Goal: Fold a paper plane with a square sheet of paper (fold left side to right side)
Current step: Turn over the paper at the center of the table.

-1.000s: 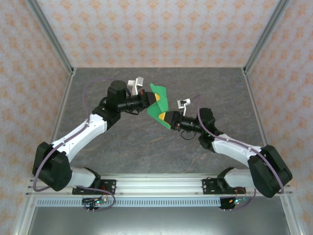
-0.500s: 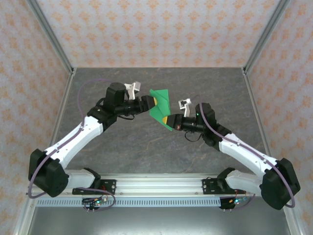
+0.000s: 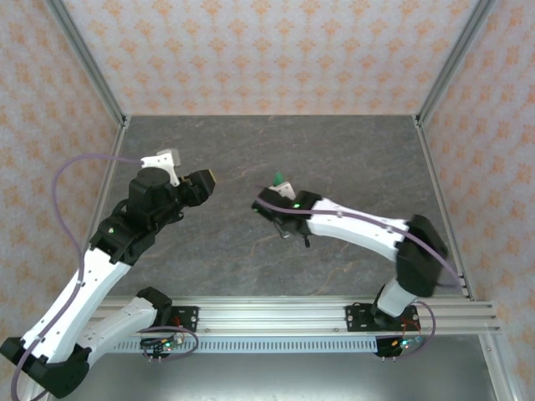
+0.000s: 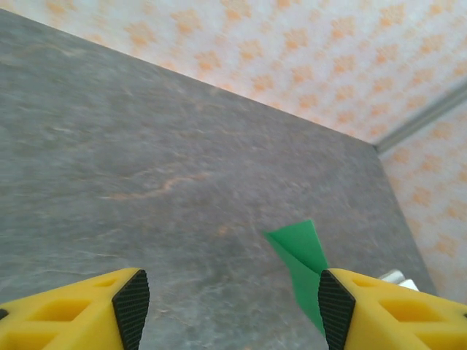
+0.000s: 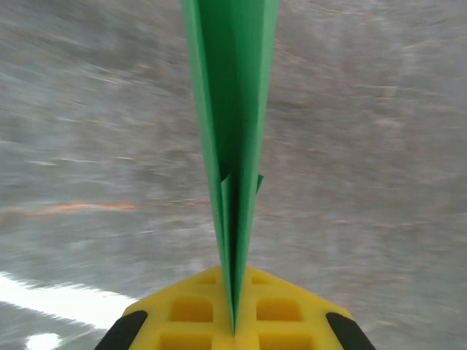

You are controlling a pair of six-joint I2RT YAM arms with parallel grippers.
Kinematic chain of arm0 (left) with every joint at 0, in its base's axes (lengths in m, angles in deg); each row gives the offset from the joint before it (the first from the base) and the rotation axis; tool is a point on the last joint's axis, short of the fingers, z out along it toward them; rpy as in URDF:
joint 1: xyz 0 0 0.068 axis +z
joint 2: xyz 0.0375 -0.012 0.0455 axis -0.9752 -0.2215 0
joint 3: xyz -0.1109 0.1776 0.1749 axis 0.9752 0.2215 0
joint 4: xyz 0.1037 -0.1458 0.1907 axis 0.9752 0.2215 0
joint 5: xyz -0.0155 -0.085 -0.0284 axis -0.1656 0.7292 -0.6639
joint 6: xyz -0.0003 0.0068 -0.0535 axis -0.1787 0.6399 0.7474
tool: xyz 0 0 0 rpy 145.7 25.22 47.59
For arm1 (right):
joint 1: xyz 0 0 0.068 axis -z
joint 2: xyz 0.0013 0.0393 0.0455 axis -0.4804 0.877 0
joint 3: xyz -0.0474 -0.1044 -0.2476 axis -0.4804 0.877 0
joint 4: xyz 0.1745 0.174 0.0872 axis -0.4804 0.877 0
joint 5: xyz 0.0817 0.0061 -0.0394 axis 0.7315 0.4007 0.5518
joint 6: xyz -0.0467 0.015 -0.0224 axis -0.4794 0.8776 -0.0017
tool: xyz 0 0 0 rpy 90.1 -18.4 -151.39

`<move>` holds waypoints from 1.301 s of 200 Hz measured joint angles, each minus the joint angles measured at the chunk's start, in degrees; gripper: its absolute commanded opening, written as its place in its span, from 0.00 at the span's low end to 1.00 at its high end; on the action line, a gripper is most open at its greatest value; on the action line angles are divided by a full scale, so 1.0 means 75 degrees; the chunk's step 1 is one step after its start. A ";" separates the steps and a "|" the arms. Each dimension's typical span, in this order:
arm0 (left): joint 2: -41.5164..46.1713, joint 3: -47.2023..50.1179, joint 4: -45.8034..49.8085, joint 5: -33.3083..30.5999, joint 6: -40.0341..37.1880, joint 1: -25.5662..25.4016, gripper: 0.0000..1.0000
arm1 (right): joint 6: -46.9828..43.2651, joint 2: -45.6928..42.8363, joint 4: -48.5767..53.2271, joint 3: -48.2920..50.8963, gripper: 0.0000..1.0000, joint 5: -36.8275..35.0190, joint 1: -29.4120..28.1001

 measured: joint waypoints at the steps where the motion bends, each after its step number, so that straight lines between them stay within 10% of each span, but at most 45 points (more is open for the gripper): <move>1: 0.0020 0.0003 0.0017 -0.0044 -0.0003 0.0000 0.67 | 0.0000 0.0041 0.0035 -0.0023 0.03 -0.0050 -0.0012; 84: 0.0414 0.0146 0.0560 -0.0988 -0.0128 0.0000 0.68 | -0.0399 0.3722 0.1970 -0.1784 0.09 -0.2323 -0.0909; 137: 0.0160 0.0152 0.0545 -0.0825 -0.0137 0.0000 0.68 | -0.0886 0.3879 0.1795 -0.1821 0.46 -0.1271 -0.1096; 203: -0.1381 0.0487 -0.0041 0.0277 0.0154 0.0000 0.70 | -0.0740 -0.0481 -0.0434 0.0382 0.85 0.1460 -0.0930; 260: -0.3969 0.1443 -0.2244 0.2693 0.1096 -0.0003 0.68 | 0.0303 -0.4438 -0.3188 0.3628 1.00 0.4039 0.1935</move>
